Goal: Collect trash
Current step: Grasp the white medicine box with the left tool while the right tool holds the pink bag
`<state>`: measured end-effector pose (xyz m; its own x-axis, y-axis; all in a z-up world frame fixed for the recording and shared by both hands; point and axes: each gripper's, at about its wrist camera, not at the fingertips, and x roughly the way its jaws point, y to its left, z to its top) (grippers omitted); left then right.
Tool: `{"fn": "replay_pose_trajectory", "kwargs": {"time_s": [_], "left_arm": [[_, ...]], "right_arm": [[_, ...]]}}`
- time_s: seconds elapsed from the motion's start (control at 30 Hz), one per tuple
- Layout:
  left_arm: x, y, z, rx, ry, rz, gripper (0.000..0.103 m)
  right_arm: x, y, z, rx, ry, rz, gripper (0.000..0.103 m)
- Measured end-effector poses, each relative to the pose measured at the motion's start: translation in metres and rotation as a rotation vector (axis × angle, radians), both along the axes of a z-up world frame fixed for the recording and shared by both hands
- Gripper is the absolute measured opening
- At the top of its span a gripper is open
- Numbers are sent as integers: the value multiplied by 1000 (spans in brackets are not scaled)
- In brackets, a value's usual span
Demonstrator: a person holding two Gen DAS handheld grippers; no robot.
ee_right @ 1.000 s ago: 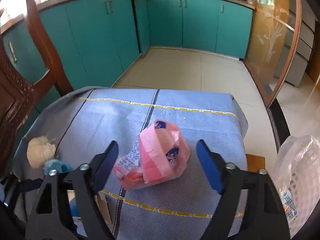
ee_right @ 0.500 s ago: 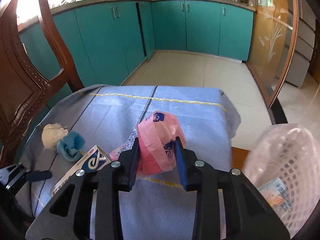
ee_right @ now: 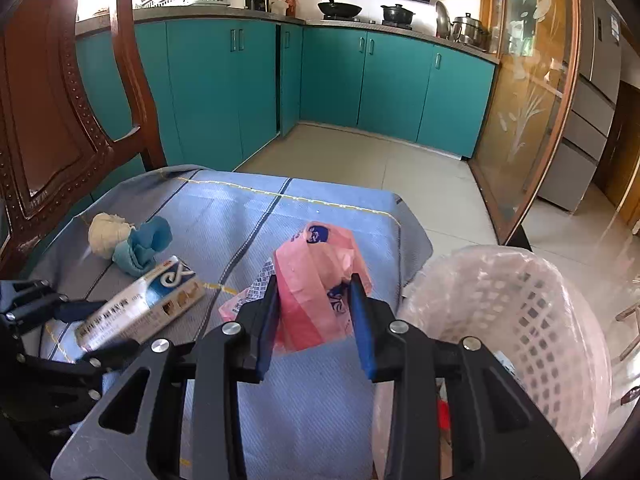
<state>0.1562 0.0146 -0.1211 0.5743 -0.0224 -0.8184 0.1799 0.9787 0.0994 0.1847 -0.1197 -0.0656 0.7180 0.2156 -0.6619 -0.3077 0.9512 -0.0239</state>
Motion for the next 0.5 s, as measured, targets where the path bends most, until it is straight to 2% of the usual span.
{"fn": "replay_pose_trajectory", "kwargs": {"time_s": [0.2,0.37,0.5], "left_arm": [[-23,-4,16,-7,-44,11,46],[-31,-4,5,8,-7,23,46],[-27,3,-10,-15,39,41,46]], "right_arm": [[-14,1,1,9,-7,20,34],[-21,14,-8,27,45,81,34],[-26,25,-15,11,70,115,34]]}}
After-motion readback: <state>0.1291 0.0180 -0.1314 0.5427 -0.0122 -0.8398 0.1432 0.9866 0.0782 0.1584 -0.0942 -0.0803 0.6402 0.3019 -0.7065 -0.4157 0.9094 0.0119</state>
